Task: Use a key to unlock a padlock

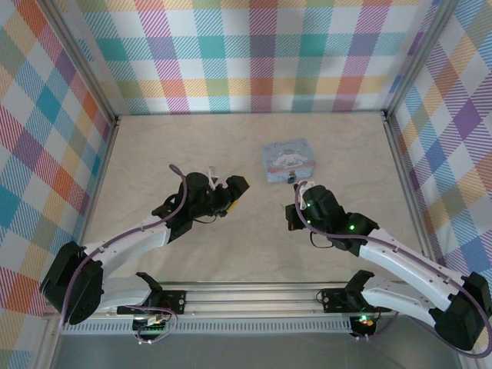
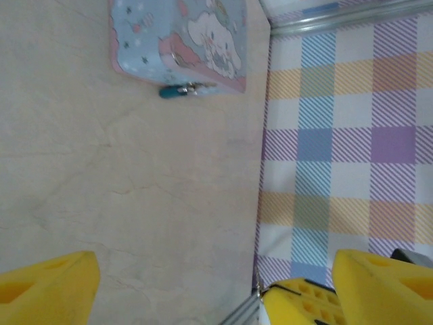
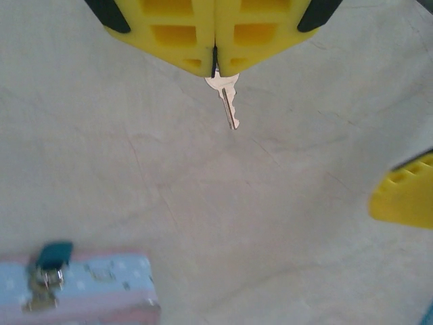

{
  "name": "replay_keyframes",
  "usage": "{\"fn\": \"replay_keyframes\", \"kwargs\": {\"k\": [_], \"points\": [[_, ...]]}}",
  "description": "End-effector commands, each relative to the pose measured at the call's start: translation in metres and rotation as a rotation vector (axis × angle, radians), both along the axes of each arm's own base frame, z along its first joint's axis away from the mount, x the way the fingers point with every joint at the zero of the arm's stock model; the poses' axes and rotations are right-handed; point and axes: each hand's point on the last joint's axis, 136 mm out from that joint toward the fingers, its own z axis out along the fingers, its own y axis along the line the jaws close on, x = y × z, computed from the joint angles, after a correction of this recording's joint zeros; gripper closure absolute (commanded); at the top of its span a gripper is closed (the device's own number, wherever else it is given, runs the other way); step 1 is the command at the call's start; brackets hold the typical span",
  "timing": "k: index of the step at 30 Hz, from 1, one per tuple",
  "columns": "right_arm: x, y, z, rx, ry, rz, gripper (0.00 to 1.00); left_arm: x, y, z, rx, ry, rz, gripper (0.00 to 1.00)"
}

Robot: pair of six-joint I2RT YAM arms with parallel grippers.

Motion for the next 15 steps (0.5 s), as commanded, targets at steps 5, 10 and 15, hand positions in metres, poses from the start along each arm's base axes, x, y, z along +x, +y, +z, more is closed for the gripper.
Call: {"fn": "replay_keyframes", "kwargs": {"k": [5, 10, 15], "points": [[0.006, 0.032, 0.043, 0.116, -0.165, 0.141, 1.0, -0.009, -0.04, 0.035, -0.124, -0.022, -0.087, 0.24], [0.005, 0.04, 0.039, 0.15, -0.133, 0.156, 1.0, -0.012, -0.063, 0.037, -0.121, -0.034, -0.137, 0.36], [0.002, 0.041, 0.038, 0.174, -0.123, 0.158, 1.0, -0.014, -0.078, 0.033, -0.136, -0.027, -0.163, 0.48]]}}
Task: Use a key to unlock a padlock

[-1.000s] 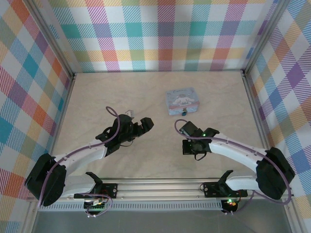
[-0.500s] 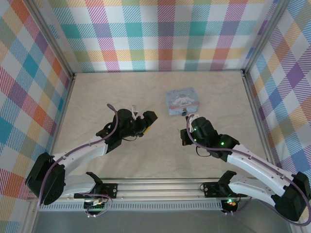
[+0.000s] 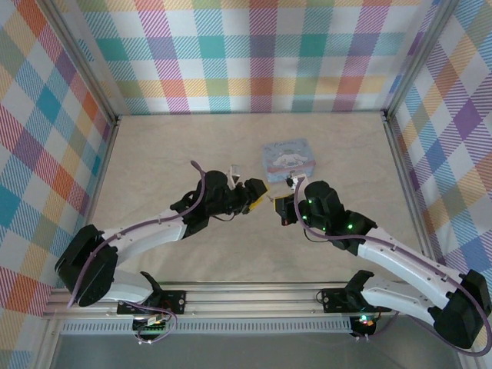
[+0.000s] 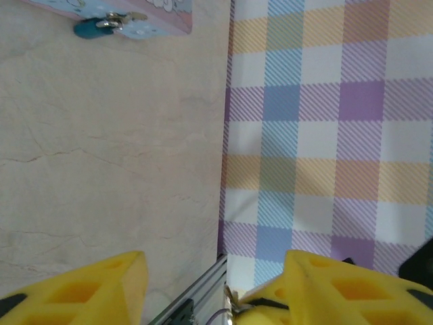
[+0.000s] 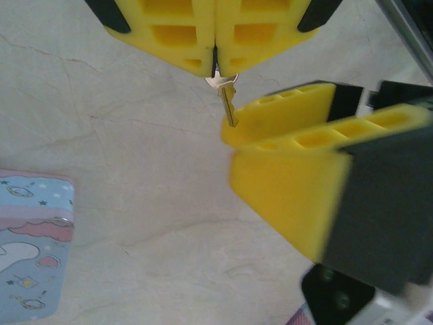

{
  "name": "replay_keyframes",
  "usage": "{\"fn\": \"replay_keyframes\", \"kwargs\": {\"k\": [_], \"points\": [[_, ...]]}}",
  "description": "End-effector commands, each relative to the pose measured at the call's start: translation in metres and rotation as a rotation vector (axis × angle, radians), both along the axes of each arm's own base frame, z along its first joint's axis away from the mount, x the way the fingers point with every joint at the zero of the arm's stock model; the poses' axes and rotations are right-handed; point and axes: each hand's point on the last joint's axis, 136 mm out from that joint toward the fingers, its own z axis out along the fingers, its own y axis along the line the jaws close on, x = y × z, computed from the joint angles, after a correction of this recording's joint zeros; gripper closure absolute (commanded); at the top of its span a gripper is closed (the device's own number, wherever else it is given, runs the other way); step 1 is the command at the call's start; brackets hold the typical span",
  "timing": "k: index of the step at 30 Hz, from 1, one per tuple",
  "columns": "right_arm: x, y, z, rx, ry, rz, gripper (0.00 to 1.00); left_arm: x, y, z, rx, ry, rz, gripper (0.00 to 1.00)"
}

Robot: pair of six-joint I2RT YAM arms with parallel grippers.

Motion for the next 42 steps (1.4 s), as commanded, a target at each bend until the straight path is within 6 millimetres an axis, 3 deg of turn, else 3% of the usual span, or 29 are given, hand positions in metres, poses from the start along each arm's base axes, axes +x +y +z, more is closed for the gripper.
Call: {"fn": "replay_keyframes", "kwargs": {"k": [1, 17, 19, 24, 31, 35, 42], "points": [[-0.003, 0.007, 0.005, 0.042, -0.011, 0.027, 1.0, -0.002, -0.017, 0.016, -0.05, -0.034, -0.038, 0.52], [-0.004, 0.006, -0.001, 0.026, 0.012, 0.018, 1.0, -0.001, -0.019, 0.017, -0.042, -0.059, -0.034, 0.94], [-0.005, 0.004, -0.002, 0.025, 0.019, 0.012, 0.9, -0.001, -0.017, 0.018, -0.029, -0.074, -0.031, 1.0], [-0.012, -0.003, 0.006, 0.041, 0.026, 0.017, 0.63, -0.001, -0.008, 0.032, 0.035, -0.187, -0.033, 1.0], [-0.033, -0.001, 0.057, 0.291, 0.02, 0.178, 0.32, -0.013, 0.006, 0.079, 0.063, -0.434, -0.079, 1.0], [-0.045, 0.011, 0.08, 0.386, 0.025, 0.297, 0.27, -0.023, 0.008, 0.099, 0.032, -0.516, -0.107, 1.0], [-0.044, 0.03, 0.092, 0.443, 0.077, 0.381, 0.29, -0.03, 0.01, 0.11, -0.01, -0.563, -0.125, 1.0]]}}
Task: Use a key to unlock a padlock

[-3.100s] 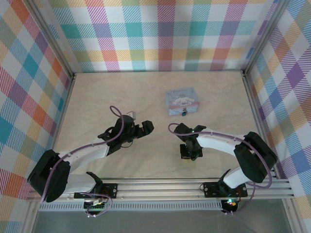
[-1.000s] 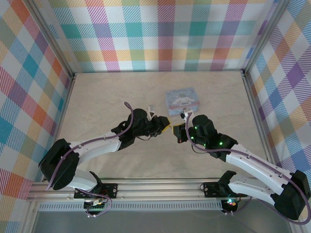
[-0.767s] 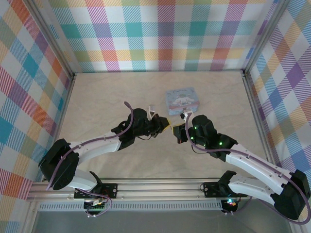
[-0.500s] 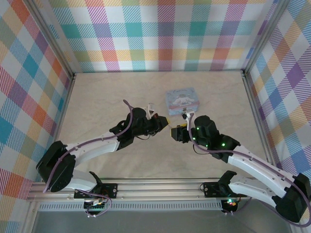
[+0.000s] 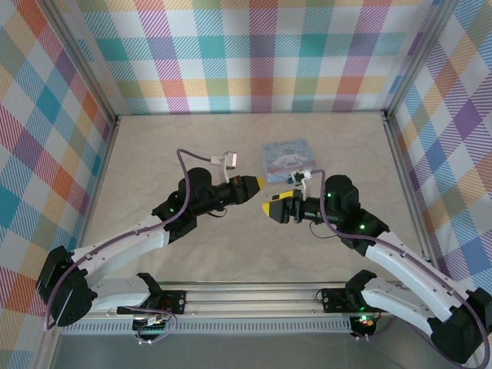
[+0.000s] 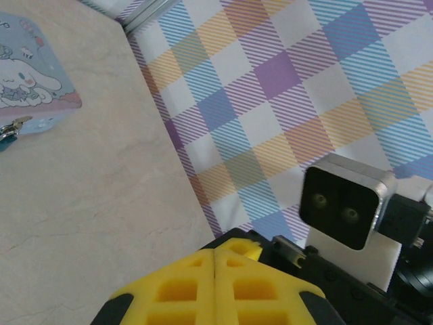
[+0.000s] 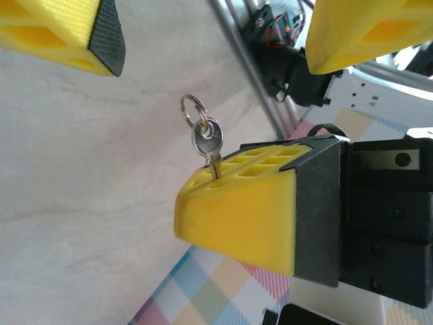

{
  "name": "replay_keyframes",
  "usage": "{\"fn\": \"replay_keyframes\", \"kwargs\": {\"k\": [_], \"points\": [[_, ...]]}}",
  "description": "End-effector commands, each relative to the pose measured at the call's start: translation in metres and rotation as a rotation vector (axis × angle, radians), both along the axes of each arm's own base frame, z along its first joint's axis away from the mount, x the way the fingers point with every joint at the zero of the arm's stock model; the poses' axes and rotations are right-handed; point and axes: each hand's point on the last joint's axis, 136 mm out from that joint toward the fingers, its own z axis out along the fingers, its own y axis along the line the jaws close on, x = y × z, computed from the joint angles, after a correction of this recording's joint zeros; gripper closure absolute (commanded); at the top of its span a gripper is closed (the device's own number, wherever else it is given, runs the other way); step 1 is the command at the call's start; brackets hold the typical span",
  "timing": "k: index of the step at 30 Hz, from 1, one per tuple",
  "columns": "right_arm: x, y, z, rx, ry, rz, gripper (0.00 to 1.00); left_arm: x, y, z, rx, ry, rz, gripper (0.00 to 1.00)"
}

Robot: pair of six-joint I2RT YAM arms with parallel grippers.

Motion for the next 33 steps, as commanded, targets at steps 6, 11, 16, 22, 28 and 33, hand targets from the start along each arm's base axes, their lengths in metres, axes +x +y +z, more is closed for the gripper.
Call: {"fn": "replay_keyframes", "kwargs": {"k": [6, 11, 16, 22, 28, 33], "points": [[0.0, 0.011, 0.036, 0.123, -0.024, 0.057, 0.33, -0.013, -0.005, 0.02, -0.04, -0.087, -0.064, 1.0], [0.002, 0.01, 0.038, 0.139, -0.01, 0.045, 0.37, -0.014, -0.004, 0.02, -0.042, -0.09, -0.064, 1.0], [0.005, 0.008, 0.039, 0.161, 0.015, 0.039, 0.44, -0.013, -0.004, 0.02, -0.047, -0.093, -0.06, 1.0], [0.006, 0.01, 0.037, 0.169, 0.037, 0.054, 0.55, -0.013, -0.004, 0.021, -0.053, -0.093, -0.059, 1.0], [0.009, 0.012, 0.032, 0.163, 0.063, 0.054, 0.63, -0.013, -0.004, 0.02, -0.053, -0.091, -0.057, 1.0], [0.009, 0.012, 0.032, 0.163, 0.064, 0.05, 0.7, -0.012, -0.004, 0.02, -0.054, -0.091, -0.053, 1.0]]}}
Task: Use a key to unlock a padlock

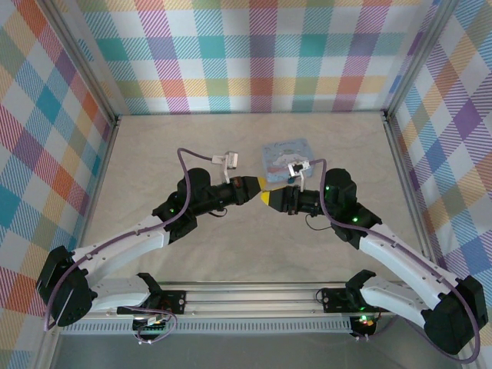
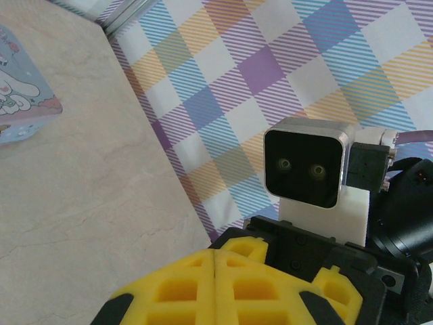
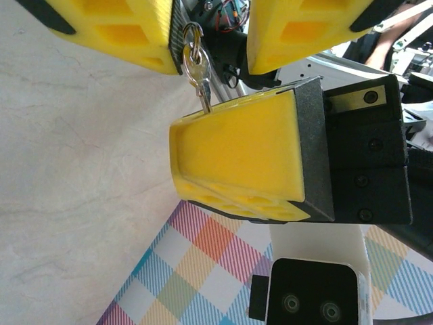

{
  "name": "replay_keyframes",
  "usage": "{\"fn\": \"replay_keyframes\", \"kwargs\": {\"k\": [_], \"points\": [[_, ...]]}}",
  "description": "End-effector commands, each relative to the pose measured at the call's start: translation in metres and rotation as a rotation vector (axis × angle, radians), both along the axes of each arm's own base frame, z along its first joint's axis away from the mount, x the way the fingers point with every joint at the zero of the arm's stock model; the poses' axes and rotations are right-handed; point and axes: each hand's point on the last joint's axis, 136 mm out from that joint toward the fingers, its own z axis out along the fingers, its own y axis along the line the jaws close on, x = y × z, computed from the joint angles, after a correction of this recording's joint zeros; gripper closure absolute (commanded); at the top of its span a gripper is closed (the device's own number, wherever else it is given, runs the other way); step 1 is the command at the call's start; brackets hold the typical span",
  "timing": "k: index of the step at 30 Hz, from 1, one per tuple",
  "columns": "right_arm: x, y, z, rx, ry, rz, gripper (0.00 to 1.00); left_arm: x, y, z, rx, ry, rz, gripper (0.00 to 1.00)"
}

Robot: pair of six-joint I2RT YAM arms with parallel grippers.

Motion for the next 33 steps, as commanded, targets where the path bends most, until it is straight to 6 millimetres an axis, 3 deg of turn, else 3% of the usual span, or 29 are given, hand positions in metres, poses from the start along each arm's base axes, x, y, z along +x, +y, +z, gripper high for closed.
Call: {"fn": "replay_keyframes", "kwargs": {"k": [1, 20, 22, 24, 26, 33], "points": [[0.0, 0.0, 0.015, 0.033, -0.039, 0.007, 0.71, -0.008, 0.0, 0.013, -0.035, -0.044, -0.018, 1.0], [0.009, -0.012, 0.006, -0.002, -0.021, -0.069, 0.98, -0.004, 0.003, 0.006, -0.015, -0.033, 0.015, 1.0], [0.009, -0.015, 0.002, -0.026, -0.017, -0.085, 0.98, -0.003, 0.005, 0.004, 0.003, -0.03, 0.025, 0.9], [0.01, -0.019, -0.005, -0.067, -0.008, -0.105, 0.99, -0.001, 0.007, 0.002, 0.034, -0.035, 0.039, 0.69], [0.012, -0.025, -0.015, -0.127, 0.001, -0.134, 0.99, 0.002, 0.011, 0.001, 0.07, -0.045, 0.06, 0.55], [0.019, -0.066, -0.063, -0.448, 0.055, -0.288, 0.99, 0.021, 0.018, -0.019, 0.314, -0.084, 0.123, 0.29]]}}
